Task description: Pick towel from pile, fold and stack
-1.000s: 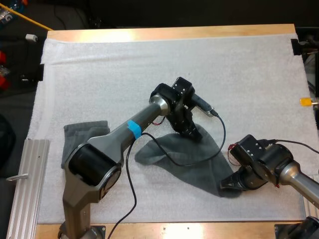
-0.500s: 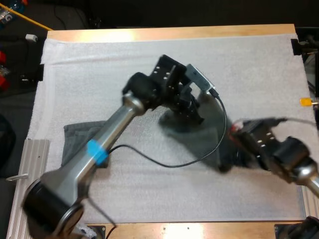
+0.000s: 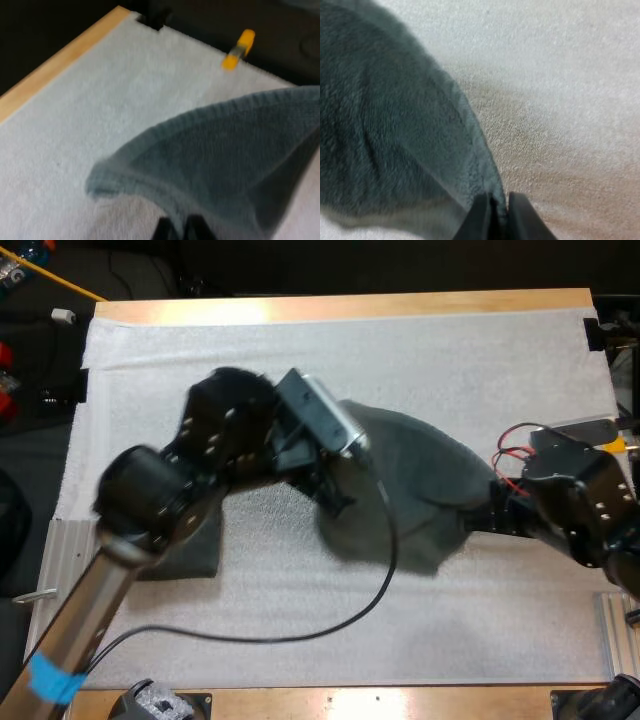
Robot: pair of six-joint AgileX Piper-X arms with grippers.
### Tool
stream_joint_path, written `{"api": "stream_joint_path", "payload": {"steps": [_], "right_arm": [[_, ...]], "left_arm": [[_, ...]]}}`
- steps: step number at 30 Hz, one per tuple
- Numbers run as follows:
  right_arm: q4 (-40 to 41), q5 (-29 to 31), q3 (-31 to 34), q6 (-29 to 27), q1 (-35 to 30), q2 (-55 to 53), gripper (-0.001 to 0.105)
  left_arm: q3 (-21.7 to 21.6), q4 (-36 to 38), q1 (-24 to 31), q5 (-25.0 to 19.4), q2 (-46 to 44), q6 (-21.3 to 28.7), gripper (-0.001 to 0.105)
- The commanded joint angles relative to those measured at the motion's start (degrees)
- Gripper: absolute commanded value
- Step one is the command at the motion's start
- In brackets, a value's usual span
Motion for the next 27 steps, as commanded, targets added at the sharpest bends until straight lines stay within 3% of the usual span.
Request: {"api": "stream_joint_path", "payload": {"steps": [1,6,11,18,23,27], "right_arm": [[2.06,0.27,-2.05,-1.06,-0.16,-0.63,0.000],[7.75,-2.85,-6.91,-2.73,-0.16,-1.78,0.000],[10.13,-11.02,-8.12,-2.78,-0.16,-4.39,0.000],[13.95,-17.57,-8.12,-2.65,-0.16,-6.32,0.000],[14.11,-20.65,-7.03,-3.07,-0.16,-5.80,0.000],[10.12,-18.80,-1.02,-4.11,-0.16,-4.11,0.000]], "left_arm": [[-0.28,2.00,-0.26,-0.66,-1.02,-0.66,0.000],[-0.28,6.68,-0.26,-0.55,-4.55,-1.57,0.000],[-0.28,11.53,-1.65,3.06,-7.77,-3.49,0.000],[0.20,19.41,-6.59,0.69,-9.21,-4.70,0.000],[5.94,18.46,-7.17,0.46,-9.14,-5.63,0.000],[13.44,10.83,-6.76,-1.50,-8.76,-5.86,0.000]]}}
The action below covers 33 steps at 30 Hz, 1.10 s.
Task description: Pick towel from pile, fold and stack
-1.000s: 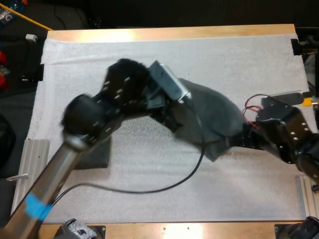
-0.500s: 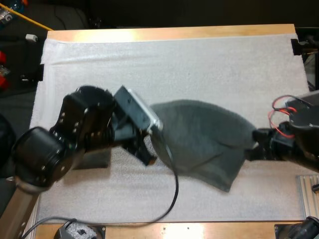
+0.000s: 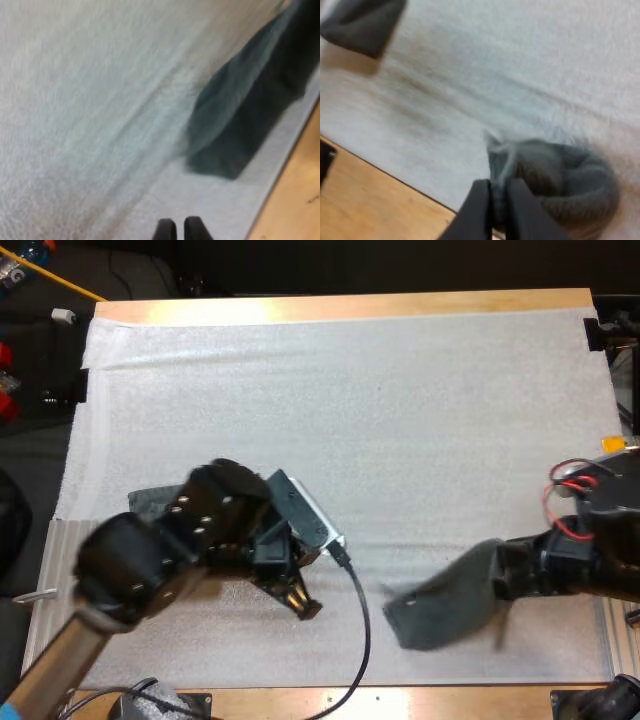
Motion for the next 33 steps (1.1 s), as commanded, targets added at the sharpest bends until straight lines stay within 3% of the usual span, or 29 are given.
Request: {"api": "stream_joint_path", "payload": {"steps": [1,8,13,17,22,29,33], "right_arm": [[-2.47,0.48,2.05,-0.83,-0.16,1.64,0.000],[-5.49,2.85,6.93,-0.71,-0.16,4.97,0.000],[-2.34,12.47,6.93,-1.93,-0.16,3.46,0.000],[-1.08,16.42,6.93,-3.65,-0.16,3.32,0.000],[-0.52,20.39,8.46,-4.51,-0.93,3.32,0.000],[-4.69,20.21,16.26,-6.22,-9.09,3.32,0.000],[-8.26,15.01,20.35,-7.23,-15.40,3.32,0.000]], "left_arm": [[1.46,-3.55,-0.02,-0.59,0.14,-1.16,0.000],[8.63,-13.81,-0.03,-0.60,1.40,0.03,0.000],[11.49,-17.55,-0.03,-0.60,1.39,0.68,0.000],[12.41,-18.68,-0.03,-0.16,1.39,1.82,0.000],[14.06,-21.01,-0.03,7.36,1.54,2.81,0.000],[15.72,-23.73,-0.03,13.13,1.54,3.08,0.000],[15.69,-23.89,-0.03,13.47,1.54,3.08,0.007]]}}
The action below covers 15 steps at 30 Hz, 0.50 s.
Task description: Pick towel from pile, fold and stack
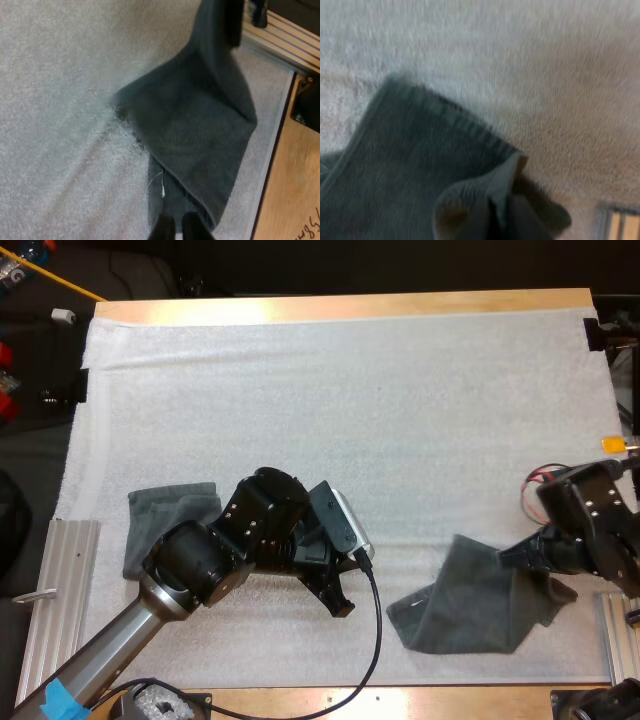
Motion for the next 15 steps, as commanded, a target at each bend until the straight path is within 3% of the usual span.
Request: {"api": "stream_joint_path", "payload": {"steps": [1,7,15], "right_arm": [[-2.05,-1.47,1.22,-0.61,-2.03,-0.21,0.000],[-5.33,-2.71,6.30,-1.56,-9.26,-0.21,0.000],[-0.27,-4.13,7.50,-3.22,-10.98,-0.21,0.000]], "left_arm": [[-0.06,-0.96,-0.01,0.59,0.17,-0.01,0.013],[-0.01,-2.03,-0.01,0.59,0.17,-0.01,0.045],[0.32,-5.61,-0.01,0.59,1.56,-0.86,0.050]]}}
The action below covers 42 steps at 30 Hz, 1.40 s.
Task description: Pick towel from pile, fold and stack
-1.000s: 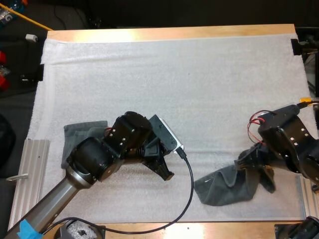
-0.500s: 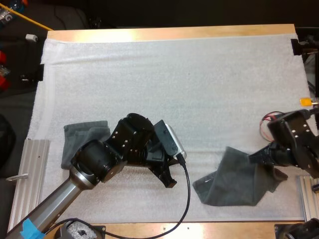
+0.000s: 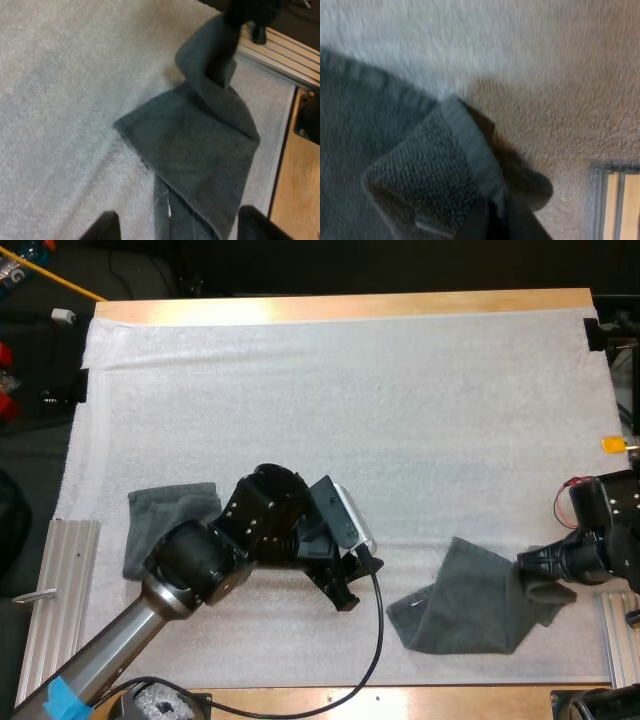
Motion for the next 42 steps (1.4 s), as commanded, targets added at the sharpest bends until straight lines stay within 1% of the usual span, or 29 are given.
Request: {"api": "stream_joint_path", "payload": {"steps": [1,2,4,7,11,13,16,19,23,27,32,34,37,42], "right_arm": [[1.69,0.19,-0.05,-0.66,-0.22,-0.21,0.000],[2.26,0.87,-0.05,-0.65,-0.22,-0.21,0.000],[4.58,4.74,-0.05,-0.65,-0.22,-0.21,0.000],[5.36,8.37,-0.05,-1.11,-0.22,-0.74,0.000],[4.93,8.95,-0.05,-0.48,-0.22,-2.25,0.000],[4.27,8.94,-0.05,0.00,-0.22,-3.14,0.000],[3.03,8.75,-0.05,1.33,-0.22,-4.11,0.000],[2.84,8.37,-0.05,2.39,-0.22,-4.56,0.000],[2.83,7.51,-0.05,2.86,-0.22,-4.55,0.000],[2.83,7.51,-0.05,3.05,-0.22,-4.55,0.000],[2.83,7.21,-0.05,3.05,-0.22,-4.55,0.000],[2.83,7.23,-0.05,3.05,-0.22,-4.55,0.000],[2.83,7.23,-0.05,3.05,-0.22,-4.55,0.000],[2.50,7.23,-0.05,3.05,-0.22,-4.55,0.000]], "left_arm": [[-0.02,-1.52,-0.01,0.47,1.03,-1.08,0.050],[-0.02,-2.02,-0.01,0.64,1.75,-1.48,0.050],[-0.02,-3.53,-0.01,1.88,4.24,-3.08,0.050],[-0.02,-5.91,-0.01,2.99,7.57,-5.57,0.050],[-0.02,-10.79,-0.01,4.93,11.38,-11.08,0.050],[-0.02,-14.35,-0.01,7.07,13.68,-14.84,0.050],[-0.02,-17.94,-0.40,9.67,16.73,-18.52,0.050],[-0.02,-19.76,-1.30,10.33,19.83,-20.66,0.050],[-0.58,-19.79,-2.90,10.34,23.76,-21.04,0.050],[-2.45,-19.56,-4.25,8.24,27.65,-21.34,0.050],[-6.45,-19.25,-5.18,6.32,32.69,-22.51,0.050],[-8.74,-17.89,-5.17,5.21,34.97,-22.50,0.050],[-11.37,-15.59,-5.17,5.05,38.23,-22.50,0.050],[-13.96,-13.87,-5.82,4.63,42.75,-22.50,0.050]]}}
